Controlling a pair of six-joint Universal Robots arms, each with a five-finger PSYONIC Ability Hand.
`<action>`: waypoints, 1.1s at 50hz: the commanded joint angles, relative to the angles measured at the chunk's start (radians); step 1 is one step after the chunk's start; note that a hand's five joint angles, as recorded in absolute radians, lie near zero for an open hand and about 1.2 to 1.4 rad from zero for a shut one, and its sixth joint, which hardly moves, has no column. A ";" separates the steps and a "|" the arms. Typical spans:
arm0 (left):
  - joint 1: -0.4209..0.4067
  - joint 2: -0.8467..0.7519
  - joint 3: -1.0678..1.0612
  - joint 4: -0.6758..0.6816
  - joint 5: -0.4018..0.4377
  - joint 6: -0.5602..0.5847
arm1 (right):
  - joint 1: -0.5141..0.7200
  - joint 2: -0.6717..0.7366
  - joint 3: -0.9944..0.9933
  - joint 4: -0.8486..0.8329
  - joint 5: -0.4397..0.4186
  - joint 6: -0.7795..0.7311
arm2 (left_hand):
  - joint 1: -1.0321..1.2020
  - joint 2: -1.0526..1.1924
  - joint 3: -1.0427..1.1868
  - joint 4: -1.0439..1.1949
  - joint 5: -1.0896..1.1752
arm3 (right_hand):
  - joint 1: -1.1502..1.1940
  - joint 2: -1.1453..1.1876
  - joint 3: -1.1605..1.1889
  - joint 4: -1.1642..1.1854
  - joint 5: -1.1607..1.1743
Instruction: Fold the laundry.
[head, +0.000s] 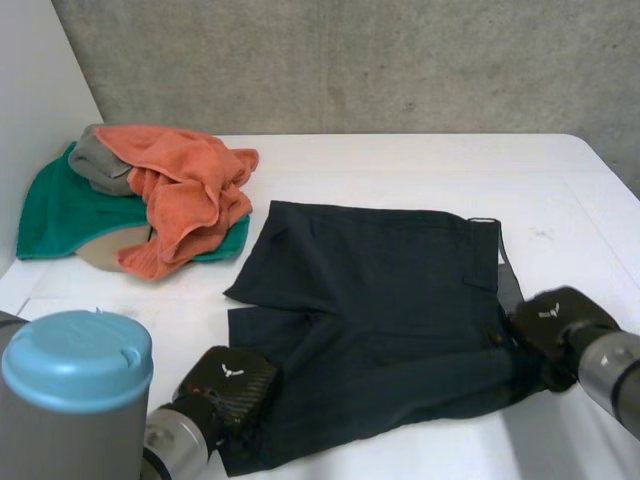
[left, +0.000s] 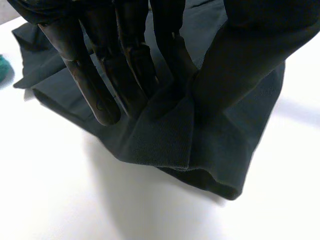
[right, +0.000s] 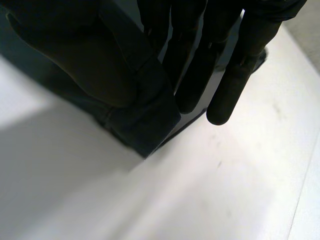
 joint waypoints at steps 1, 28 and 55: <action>-0.163 0.090 0.004 -0.240 -0.022 0.055 | -0.069 -0.102 0.058 0.245 -0.007 -0.277 | 0.244 0.227 0.221 0.201 0.247 | 0.297 0.234 0.207 0.199 0.234; 0.040 -0.434 0.662 0.404 -0.106 0.542 | -0.023 0.325 -0.396 -0.255 -0.050 -0.044 | 0.244 0.227 0.221 0.201 0.247 | 0.297 0.234 0.207 0.199 0.234; 0.037 -0.482 0.736 0.476 -0.190 0.629 | -0.021 0.305 -0.422 -0.230 -0.051 0.178 | -0.977 -0.994 -1.000 -1.020 -0.974 | -0.900 -0.964 -0.990 -0.998 -0.963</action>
